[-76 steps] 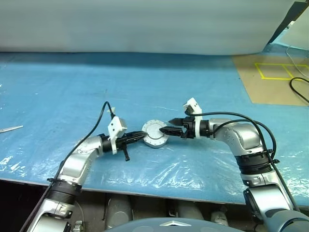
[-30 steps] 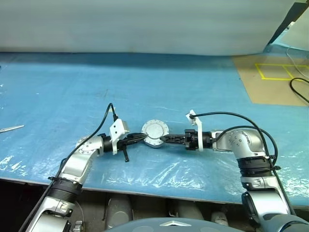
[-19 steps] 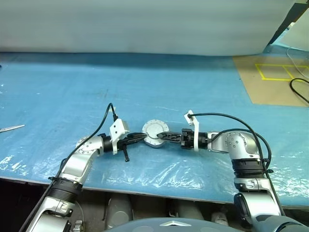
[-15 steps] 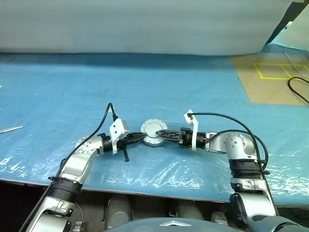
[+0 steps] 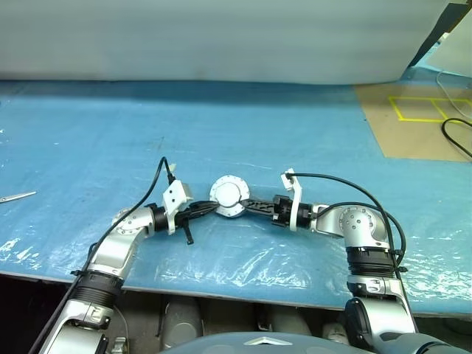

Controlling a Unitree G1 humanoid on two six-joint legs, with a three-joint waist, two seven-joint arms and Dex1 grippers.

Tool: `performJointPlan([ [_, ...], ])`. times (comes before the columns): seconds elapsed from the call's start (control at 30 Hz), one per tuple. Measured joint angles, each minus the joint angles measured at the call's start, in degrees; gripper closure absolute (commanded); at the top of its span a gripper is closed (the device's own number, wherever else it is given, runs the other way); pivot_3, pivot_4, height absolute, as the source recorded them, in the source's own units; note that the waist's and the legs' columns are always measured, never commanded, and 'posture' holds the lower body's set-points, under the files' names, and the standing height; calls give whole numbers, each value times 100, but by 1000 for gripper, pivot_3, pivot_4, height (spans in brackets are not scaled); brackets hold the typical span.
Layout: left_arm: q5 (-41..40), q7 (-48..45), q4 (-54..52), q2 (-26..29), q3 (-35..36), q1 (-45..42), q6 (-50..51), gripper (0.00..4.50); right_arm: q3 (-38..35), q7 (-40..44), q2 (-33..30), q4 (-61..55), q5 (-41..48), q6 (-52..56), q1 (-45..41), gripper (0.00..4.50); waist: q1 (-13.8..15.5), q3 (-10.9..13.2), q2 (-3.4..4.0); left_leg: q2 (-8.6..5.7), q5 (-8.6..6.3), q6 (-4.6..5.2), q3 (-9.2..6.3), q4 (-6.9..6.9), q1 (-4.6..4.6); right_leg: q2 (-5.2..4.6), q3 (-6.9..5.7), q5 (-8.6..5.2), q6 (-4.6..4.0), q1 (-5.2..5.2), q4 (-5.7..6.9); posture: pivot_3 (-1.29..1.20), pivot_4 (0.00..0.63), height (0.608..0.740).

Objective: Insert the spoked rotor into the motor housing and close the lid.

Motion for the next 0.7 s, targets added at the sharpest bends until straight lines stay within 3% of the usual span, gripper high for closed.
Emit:
performJointPlan([
  [0.27,-302,44,-276,-55,186,172,403,4500,9,-1,22,61,2,-75,-19,3351,-5,1,1,1,0,0,0,-2,-7,0,-1,0,0,-6,-4,0,150,740],
  [0.4,-1179,201,-1340,-66,552,230,1171,4500,42,-41,94,137,-1,-116,-79,3351,-19,3,-1,7,0,-2,0,-9,-12,3,-10,-1,-1,-12,-6,0,150,740],
  [0.53,-2334,439,-2510,408,1170,435,2301,4500,85,-42,110,229,2,-157,-136,3351,-75,6,4,7,-1,-3,2,-25,-7,8,-9,-3,-6,-12,-11,0,150,740],
  [0.7,-3229,883,-2759,639,1919,685,3079,4500,41,-34,122,368,36,-140,-240,3351,-98,8,8,2,-1,-3,1,-26,-8,6,-10,-3,-5,-11,-18,0,150,740],
])
